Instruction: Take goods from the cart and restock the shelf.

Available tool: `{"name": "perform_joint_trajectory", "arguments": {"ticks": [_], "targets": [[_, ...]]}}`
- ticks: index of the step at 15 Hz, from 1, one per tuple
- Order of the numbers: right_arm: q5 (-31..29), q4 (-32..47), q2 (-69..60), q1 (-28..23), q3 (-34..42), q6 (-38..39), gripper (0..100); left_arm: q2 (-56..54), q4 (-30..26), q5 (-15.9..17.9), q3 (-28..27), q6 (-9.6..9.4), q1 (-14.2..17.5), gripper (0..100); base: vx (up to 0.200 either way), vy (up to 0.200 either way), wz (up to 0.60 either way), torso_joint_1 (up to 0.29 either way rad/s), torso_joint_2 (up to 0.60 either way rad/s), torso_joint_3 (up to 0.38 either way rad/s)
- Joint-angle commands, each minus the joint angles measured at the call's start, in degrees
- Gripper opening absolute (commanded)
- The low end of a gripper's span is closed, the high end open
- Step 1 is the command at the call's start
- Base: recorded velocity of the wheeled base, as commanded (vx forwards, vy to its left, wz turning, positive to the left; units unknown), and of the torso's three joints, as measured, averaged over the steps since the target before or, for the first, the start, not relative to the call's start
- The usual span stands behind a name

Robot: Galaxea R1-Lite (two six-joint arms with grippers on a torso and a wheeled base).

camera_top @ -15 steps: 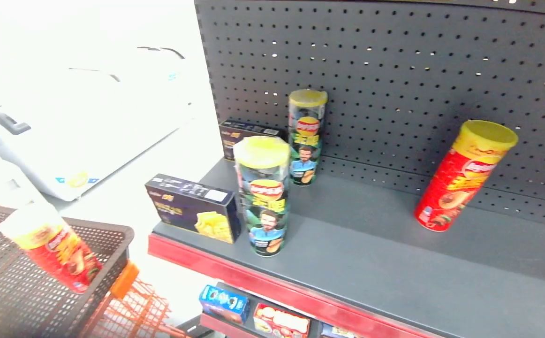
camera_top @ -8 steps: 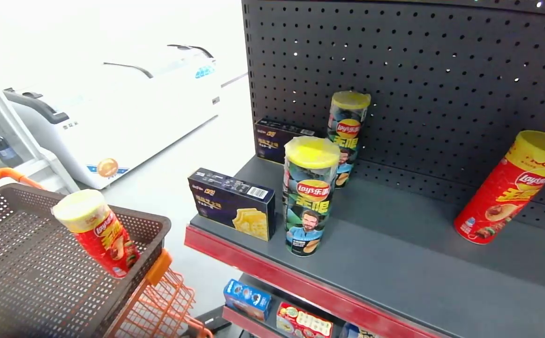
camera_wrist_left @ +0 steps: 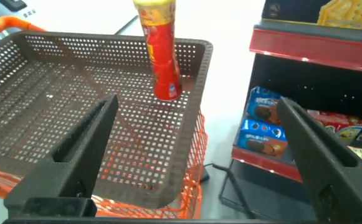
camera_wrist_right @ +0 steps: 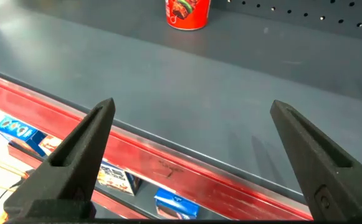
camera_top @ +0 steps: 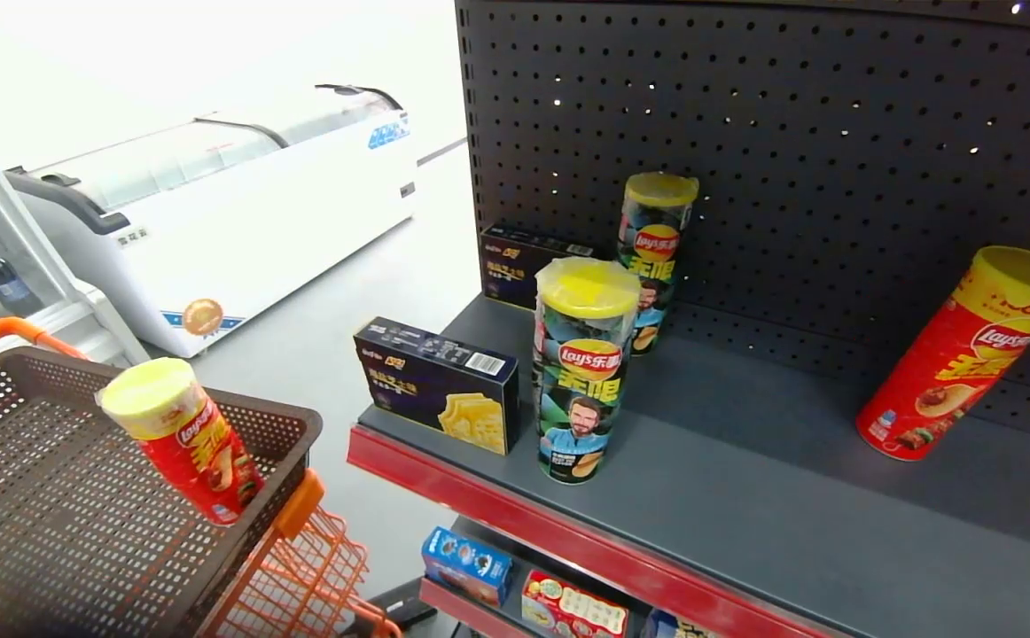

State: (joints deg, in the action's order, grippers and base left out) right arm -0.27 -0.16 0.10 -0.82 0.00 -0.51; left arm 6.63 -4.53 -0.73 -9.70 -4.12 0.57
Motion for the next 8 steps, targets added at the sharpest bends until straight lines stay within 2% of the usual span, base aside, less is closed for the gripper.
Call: {"name": "perform_joint_trajectory", "arguments": {"ticks": [1,2,3,4,5,7,8], "targets": [[0.0,0.0,0.1,0.0,0.0,0.0,100,15.9,-1.5,-2.3,-9.2,-0.19,0.2,100,0.000,0.000,0.00,0.000,0.00,0.000],[0.0,0.0,0.1,0.0,0.0,0.0,100,21.8,0.5,-5.4,-11.6,0.78,-1.6,100,0.000,0.000,0.00,0.000,0.00,0.000],[0.0,0.0,0.1,0.0,0.0,0.0,100,24.7,0.0,-6.7,-12.1,4.21,-2.4,100,0.000,0.000,0.00,0.000,0.00,0.000],[0.0,0.0,0.1,0.0,0.0,0.0,100,27.6,0.4,-6.0,-12.4,4.74,0.3,100,0.000,0.000,0.00,0.000,0.00,0.000],[0.0,0.0,0.1,0.0,0.0,0.0,100,31.7,0.9,-4.1,-13.8,4.91,3.6,100,0.000,0.000,0.00,0.000,0.00,0.000],[0.0,0.0,0.1,0.0,0.0,0.0,100,37.3,1.4,0.7,-14.7,4.74,7.9,100,0.000,0.000,0.00,0.000,0.00,0.000],[0.0,0.0,0.1,0.0,0.0,0.0,100,42.9,4.4,7.1,-14.6,3.59,13.1,100,0.000,0.000,0.00,0.000,0.00,0.000]]}}
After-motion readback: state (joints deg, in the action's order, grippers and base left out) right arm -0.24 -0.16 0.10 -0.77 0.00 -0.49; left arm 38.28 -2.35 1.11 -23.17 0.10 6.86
